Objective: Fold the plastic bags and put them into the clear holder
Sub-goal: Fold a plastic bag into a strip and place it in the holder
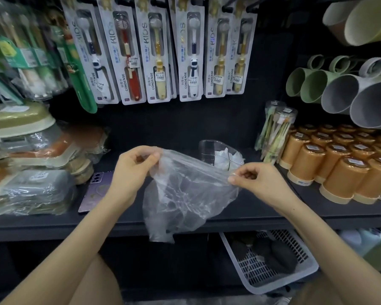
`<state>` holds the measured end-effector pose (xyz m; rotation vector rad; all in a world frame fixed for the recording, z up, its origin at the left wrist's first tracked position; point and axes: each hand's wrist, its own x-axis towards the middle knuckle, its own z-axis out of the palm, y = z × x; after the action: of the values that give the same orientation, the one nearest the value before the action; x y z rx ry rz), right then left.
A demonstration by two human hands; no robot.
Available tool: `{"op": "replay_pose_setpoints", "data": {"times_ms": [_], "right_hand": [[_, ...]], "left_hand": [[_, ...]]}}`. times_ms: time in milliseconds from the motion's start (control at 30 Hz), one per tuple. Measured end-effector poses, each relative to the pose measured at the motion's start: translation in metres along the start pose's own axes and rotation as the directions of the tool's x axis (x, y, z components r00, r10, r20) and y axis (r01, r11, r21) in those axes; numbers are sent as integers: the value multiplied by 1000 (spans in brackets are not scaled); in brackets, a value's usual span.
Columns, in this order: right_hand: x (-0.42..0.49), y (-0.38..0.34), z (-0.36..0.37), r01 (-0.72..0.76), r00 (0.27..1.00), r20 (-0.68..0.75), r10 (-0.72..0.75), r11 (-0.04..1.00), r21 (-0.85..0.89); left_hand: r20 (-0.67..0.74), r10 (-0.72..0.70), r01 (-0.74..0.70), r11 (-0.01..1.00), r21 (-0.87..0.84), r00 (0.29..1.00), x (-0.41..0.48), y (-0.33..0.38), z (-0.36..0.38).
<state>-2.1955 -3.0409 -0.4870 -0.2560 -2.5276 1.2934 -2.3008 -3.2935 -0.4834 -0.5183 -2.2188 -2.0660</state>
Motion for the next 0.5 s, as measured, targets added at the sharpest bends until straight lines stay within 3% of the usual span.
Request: {"op": "replay_pose_setpoints", "data": {"times_ms": [100, 233, 300, 367, 433, 500], "right_hand": [[0, -5, -8, 46, 998, -40, -47, 998, -29], [8, -17, -14, 100, 993, -50, -105, 992, -78], [16, -26, -14, 144, 989, 1, -145, 982, -124], [24, -40, -10, 197, 979, 79, -187, 969, -147], [30, -58, -4, 262, 961, 133, -243, 954, -144], [35, -71, 1, 312, 945, 147, -293, 941, -130]], "left_hand": [[29, -30, 26, 994, 108, 999, 9, -9, -17], [279, -171, 48, 916, 398, 945, 21, -6, -43], [292, -165, 33, 912, 410, 942, 28, 6, -51], [325, -49, -66, 940, 334, 945, 28, 24, -39], [480, 15, -216, 906, 365, 877, 22, 35, -8], [543, 64, -320, 863, 392, 837, 15, 37, 27]]}}
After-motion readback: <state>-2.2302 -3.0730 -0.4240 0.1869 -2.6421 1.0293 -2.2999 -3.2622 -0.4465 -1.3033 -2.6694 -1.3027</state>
